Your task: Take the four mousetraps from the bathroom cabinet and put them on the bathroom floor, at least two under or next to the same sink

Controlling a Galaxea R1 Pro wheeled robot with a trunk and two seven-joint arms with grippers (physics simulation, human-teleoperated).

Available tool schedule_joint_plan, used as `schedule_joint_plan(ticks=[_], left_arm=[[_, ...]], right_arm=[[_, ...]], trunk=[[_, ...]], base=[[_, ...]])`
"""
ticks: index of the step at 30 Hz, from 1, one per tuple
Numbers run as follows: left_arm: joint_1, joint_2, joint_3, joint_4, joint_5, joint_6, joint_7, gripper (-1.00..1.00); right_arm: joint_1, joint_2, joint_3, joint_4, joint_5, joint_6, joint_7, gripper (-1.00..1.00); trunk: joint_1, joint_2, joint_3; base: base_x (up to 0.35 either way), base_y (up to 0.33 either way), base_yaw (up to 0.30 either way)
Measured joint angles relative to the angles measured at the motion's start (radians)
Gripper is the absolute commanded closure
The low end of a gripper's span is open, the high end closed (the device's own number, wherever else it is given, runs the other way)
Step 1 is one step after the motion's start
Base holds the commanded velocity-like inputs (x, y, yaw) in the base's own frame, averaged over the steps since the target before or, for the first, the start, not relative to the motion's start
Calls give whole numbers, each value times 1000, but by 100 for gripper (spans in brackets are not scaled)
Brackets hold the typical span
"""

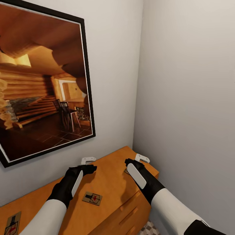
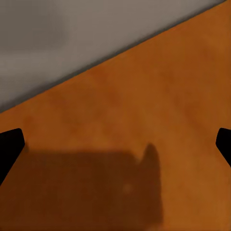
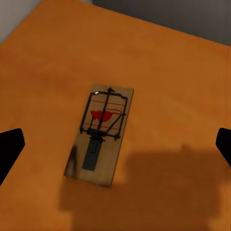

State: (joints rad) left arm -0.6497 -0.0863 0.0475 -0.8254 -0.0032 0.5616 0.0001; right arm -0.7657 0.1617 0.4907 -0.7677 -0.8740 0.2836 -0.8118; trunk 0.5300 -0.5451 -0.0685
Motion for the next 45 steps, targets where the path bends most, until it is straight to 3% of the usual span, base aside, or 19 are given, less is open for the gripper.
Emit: schedule_joint_plan(ticks=[45], left_arm=[[0, 0, 0, 0, -1, -1, 1, -100]], right_arm=[[0, 5, 5, 3, 5, -12, 7, -100]], trunk=[[0, 0, 0]], base=[[0, 0, 0]])
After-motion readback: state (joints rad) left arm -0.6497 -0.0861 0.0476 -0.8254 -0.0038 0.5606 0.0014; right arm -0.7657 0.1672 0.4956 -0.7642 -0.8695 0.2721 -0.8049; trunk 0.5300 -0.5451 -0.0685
